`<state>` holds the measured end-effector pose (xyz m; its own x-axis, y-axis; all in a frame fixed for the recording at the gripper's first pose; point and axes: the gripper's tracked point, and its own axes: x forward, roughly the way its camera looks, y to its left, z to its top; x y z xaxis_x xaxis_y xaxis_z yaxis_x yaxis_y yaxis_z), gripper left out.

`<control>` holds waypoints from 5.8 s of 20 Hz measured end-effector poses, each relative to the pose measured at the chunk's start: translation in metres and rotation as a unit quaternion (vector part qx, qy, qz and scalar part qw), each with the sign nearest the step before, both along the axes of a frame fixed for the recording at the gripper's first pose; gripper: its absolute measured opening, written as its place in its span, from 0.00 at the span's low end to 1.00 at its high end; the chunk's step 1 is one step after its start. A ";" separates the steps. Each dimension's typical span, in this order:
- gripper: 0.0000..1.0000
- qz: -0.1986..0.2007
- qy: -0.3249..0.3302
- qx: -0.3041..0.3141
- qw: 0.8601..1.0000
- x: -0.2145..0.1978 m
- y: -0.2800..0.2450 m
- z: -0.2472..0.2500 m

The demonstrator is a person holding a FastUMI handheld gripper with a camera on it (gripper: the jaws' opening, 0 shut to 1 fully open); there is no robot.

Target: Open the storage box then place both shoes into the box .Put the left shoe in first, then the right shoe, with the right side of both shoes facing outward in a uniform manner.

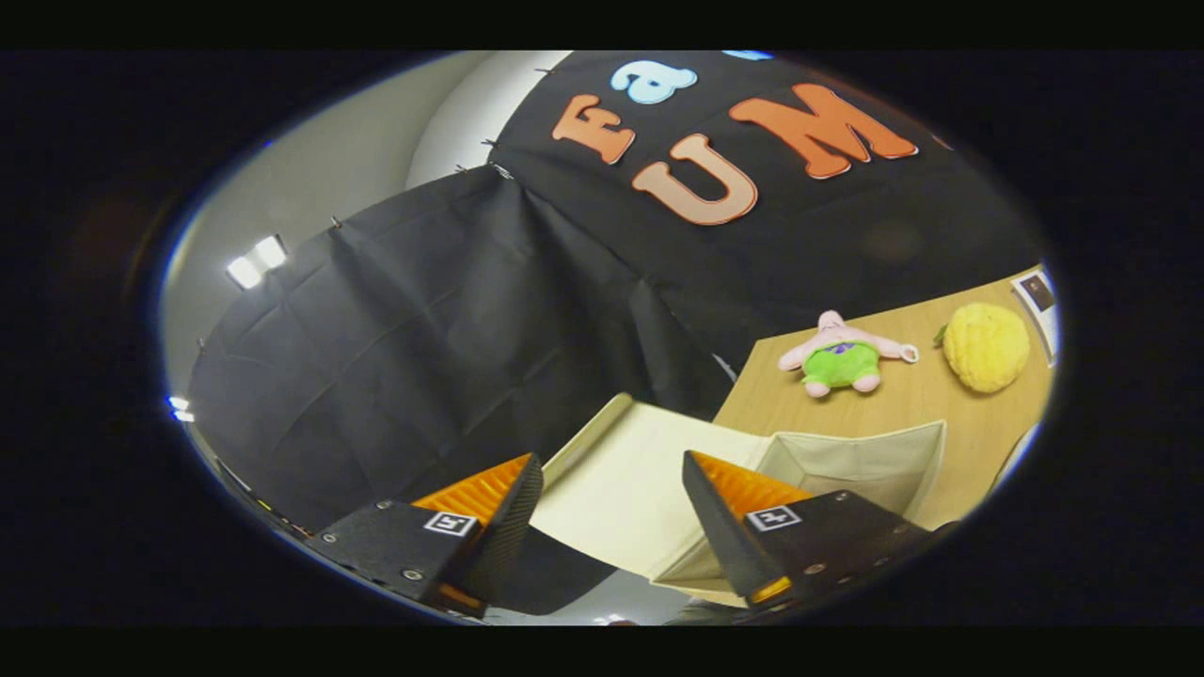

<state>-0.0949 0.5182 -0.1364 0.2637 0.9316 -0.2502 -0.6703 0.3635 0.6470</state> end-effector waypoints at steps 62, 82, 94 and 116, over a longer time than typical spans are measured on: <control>0.00 -0.331 0.052 -0.257 0.906 0.108 -0.333 -0.257; 0.00 -0.217 0.013 -0.157 0.963 0.067 -0.104 -0.122; 0.00 -0.183 0.010 -0.198 0.963 0.013 -0.057 -0.158; 0.99 -0.314 -0.069 -0.214 0.922 0.109 -0.225 -0.127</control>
<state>0.0136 0.2932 -0.2638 0.7742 0.4082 -0.4838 -0.3062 0.9104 0.2781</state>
